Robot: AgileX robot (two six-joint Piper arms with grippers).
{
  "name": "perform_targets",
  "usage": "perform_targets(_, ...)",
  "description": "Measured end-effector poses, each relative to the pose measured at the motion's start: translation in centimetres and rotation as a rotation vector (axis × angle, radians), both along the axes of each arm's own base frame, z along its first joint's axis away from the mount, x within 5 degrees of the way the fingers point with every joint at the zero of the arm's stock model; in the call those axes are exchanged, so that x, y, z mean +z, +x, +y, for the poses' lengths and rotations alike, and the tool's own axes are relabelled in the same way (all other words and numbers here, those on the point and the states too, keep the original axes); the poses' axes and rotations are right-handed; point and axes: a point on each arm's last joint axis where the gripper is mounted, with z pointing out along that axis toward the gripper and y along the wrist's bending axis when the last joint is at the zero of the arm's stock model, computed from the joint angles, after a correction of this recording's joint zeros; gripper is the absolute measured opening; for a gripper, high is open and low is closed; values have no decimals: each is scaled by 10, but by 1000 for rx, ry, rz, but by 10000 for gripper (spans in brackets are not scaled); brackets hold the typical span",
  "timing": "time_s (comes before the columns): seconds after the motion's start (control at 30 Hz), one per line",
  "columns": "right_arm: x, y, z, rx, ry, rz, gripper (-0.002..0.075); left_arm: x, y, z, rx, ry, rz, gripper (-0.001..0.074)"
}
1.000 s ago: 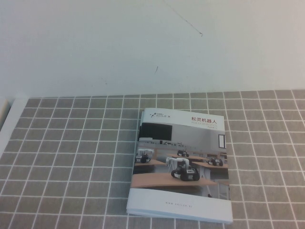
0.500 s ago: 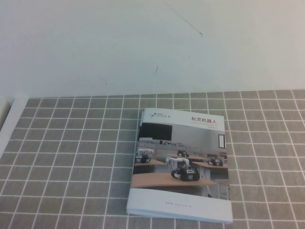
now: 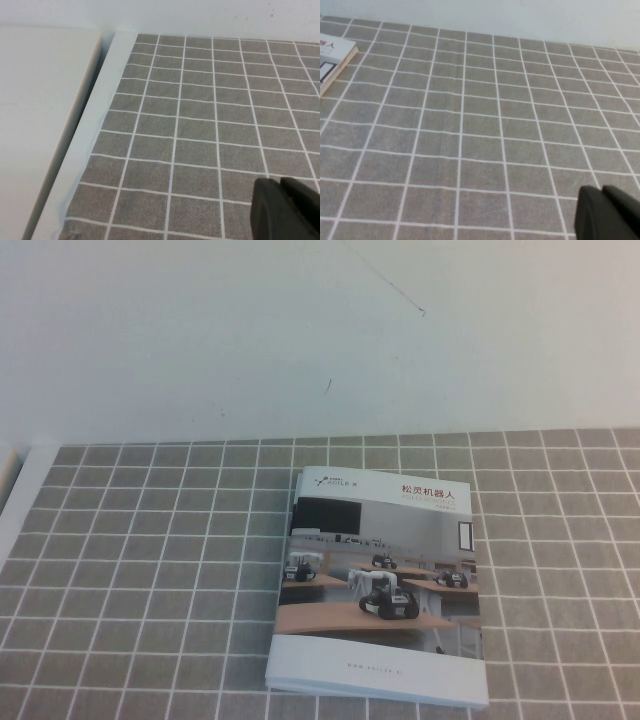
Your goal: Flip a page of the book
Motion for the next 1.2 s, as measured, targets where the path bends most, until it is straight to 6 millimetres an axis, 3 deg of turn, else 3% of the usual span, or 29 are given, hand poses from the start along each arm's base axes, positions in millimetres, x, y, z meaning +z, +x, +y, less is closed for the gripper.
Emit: perform_targets(1.2,0,0,2,5,60,-6,-3,0,0,0,0,0,0,-4)
